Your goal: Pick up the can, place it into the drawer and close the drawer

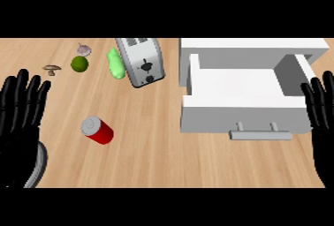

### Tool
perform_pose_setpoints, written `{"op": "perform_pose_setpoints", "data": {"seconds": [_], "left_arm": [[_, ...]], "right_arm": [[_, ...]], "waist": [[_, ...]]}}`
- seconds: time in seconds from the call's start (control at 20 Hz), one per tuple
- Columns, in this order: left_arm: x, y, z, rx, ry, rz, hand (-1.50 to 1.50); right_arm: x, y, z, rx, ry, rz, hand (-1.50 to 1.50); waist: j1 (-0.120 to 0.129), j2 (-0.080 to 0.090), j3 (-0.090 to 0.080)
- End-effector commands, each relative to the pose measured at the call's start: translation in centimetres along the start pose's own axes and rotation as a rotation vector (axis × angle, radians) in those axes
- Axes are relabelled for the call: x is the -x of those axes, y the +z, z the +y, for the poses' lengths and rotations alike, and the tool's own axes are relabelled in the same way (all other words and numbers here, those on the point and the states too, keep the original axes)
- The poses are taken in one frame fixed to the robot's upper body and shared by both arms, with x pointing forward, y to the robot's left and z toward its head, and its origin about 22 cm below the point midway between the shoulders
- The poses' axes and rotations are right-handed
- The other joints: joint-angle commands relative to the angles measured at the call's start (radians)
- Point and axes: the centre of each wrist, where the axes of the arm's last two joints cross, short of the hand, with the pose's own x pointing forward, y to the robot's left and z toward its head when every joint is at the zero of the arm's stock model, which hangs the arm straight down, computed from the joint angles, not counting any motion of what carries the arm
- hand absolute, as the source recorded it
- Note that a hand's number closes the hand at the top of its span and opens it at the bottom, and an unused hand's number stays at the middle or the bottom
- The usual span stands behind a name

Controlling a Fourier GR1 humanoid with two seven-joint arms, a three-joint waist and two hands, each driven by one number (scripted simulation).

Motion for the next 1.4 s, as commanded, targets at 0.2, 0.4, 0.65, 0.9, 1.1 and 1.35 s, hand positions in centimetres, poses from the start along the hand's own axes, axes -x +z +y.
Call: {"op": "perform_pose_setpoints", "data": {"seconds": [0.2, 0.4, 0.65, 0.9, 1.1, 1.35], "left_arm": [[0.4, -1.9, -4.5, -0.056, -0.022, -0.043, -1.50], [2.7, -0.7, -3.5, -0.206, -0.080, 0.340, -1.50], [-0.7, -0.8, -4.2, -0.206, -0.091, 0.394, -1.50], [-0.1, -0.9, -5.0, -0.208, -0.097, 0.391, -1.50], [0.0, -1.2, -5.1, -0.262, -0.054, 0.412, -1.50], [-1.0, -0.2, -3.6, -0.304, -0.081, 0.423, -1.50]], "right_arm": [[-0.7, -1.1, 0.9, -0.022, 0.004, -0.071, -1.50], [1.2, 0.5, 0.9, 0.047, 0.005, 0.244, -1.50], [0.0, 1.7, -0.6, 0.042, 0.016, 0.275, -1.50], [1.7, 3.3, -1.3, 0.055, 0.022, 0.267, -1.50], [-0.7, 4.9, -0.6, 0.044, 0.014, 0.275, -1.50], [1.4, 5.6, -2.8, 0.069, 0.020, 0.267, -1.50]], "waist": [[-0.009, 0.025, -0.001], [-0.012, 0.027, 0.000], [-0.010, 0.023, -0.001], [-0.010, 0.025, -0.001], [-0.015, 0.024, -0.001], [-0.012, 0.024, -0.001]]}}
